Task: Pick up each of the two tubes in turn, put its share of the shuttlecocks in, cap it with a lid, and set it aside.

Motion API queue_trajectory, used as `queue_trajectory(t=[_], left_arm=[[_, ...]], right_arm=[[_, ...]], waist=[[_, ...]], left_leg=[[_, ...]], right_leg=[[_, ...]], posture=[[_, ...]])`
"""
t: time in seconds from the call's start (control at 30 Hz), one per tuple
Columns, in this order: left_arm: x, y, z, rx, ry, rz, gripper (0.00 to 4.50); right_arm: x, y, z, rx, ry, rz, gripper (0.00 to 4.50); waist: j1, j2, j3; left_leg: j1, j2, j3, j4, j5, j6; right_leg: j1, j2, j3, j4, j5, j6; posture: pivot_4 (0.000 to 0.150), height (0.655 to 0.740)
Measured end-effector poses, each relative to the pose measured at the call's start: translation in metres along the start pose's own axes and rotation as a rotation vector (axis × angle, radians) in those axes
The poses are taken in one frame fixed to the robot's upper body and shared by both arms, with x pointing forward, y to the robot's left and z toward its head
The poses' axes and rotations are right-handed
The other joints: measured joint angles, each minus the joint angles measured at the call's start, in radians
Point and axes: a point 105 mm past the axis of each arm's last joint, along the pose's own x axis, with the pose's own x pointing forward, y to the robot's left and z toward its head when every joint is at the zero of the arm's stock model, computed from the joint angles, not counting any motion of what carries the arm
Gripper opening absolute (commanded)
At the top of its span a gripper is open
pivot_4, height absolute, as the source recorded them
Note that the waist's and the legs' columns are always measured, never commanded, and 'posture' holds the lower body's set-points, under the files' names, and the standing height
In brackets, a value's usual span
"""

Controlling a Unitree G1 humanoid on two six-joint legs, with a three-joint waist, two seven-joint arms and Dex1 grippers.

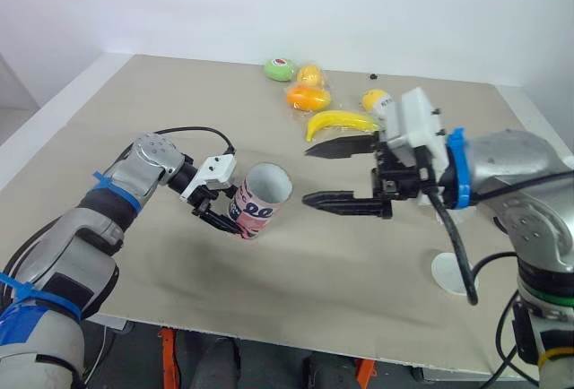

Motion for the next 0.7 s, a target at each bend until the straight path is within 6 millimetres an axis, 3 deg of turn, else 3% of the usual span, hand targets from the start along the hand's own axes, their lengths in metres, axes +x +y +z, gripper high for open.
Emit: queue_trajectory(t=[0.17, 0.27, 0.6, 0.7], left_arm=[[0.0, -0.003, -0.003, -0.004, -0.012, 0.0, 3.14], [0.001, -0.003, -0.006, -0.011, -0.01, 0.003, 3.14], [0.004, 0.001, -0.008, -0.015, -0.006, 0.014, 3.14], [0.005, 0.002, -0.008, -0.016, -0.01, 0.011, 3.14]], right_arm=[[-0.078, -0.014, -0.077, 0.214, 0.15, -0.515, 3.62], [-0.102, -0.01, -0.104, 0.268, 0.174, -0.697, 3.62], [-0.124, -0.016, -0.139, 0.321, 0.214, -0.863, 3.62], [-0.133, -0.018, -0.16, 0.375, 0.249, -0.922, 3.62]], waist=[[0.0, 0.002, -0.003], [-0.006, 0.007, -0.006], [-0.009, 0.011, -0.009], [-0.007, 0.01, -0.009]], left_leg=[[0.0, -0.001, 0.0, 0.001, -0.003, 0.002], [0.002, -0.001, 0.0, 0.002, -0.003, 0.002], [0.004, -0.003, 0.002, 0.01, -0.005, 0.005], [0.004, -0.004, 0.001, 0.01, -0.005, 0.005]], right_leg=[[0.002, -0.001, -0.001, 0.0, -0.003, 0.001], [0.003, 0.0, 0.0, 0.001, -0.003, 0.001], [0.006, -0.001, 0.005, 0.0, -0.004, 0.001], [0.006, -0.002, 0.005, 0.0, -0.004, 0.001]], posture=[[0.15, 0.7179], [0.15, 0.7179], [0.15, 0.7179], [0.15, 0.7179]])
